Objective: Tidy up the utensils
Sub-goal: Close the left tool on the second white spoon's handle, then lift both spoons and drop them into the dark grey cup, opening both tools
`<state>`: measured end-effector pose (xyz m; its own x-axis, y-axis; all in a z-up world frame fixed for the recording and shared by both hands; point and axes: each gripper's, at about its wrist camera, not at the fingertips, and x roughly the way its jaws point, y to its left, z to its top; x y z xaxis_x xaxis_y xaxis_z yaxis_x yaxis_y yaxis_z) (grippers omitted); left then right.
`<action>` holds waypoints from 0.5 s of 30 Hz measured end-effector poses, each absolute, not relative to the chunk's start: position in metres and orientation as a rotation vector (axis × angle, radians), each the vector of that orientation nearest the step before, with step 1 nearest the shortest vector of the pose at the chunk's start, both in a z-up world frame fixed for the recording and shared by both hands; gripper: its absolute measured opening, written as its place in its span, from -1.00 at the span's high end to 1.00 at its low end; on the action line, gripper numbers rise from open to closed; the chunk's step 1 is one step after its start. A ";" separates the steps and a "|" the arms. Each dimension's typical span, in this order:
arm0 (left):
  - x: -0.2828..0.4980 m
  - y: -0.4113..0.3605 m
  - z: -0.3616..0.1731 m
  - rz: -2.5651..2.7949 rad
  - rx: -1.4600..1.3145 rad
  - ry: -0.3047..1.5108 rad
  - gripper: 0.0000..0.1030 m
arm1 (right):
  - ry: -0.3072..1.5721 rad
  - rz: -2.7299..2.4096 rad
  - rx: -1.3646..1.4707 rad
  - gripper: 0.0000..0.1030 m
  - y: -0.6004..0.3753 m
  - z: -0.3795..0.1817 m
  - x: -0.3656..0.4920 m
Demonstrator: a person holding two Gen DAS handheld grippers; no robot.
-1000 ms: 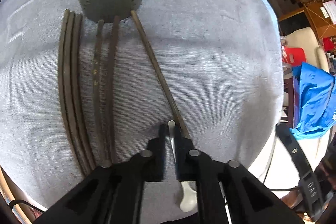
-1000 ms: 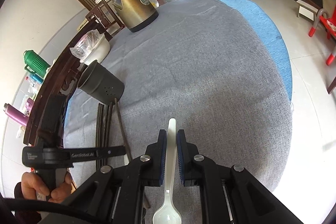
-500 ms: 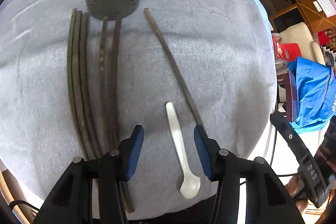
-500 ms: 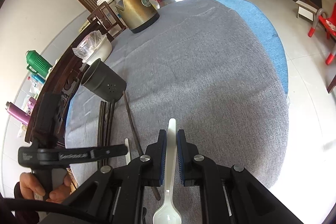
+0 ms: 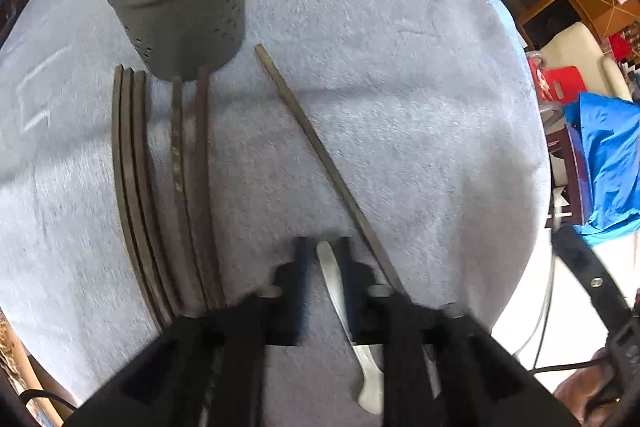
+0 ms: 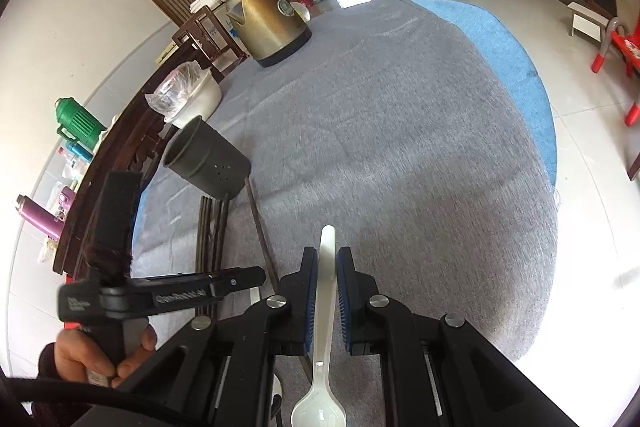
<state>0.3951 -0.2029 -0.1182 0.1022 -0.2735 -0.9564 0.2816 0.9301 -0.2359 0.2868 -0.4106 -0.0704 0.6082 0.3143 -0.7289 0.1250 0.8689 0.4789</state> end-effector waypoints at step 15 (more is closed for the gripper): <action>0.407 -0.147 -0.025 -0.520 -0.083 1.105 0.96 | 0.451 0.083 0.221 0.79 -0.343 -0.023 0.306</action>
<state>0.4074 -0.1473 -0.0246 0.3429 -0.4402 -0.8299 0.3594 0.8777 -0.3170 0.3057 -0.3428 -0.0228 0.8973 0.1278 -0.4225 -0.0302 0.9727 0.2302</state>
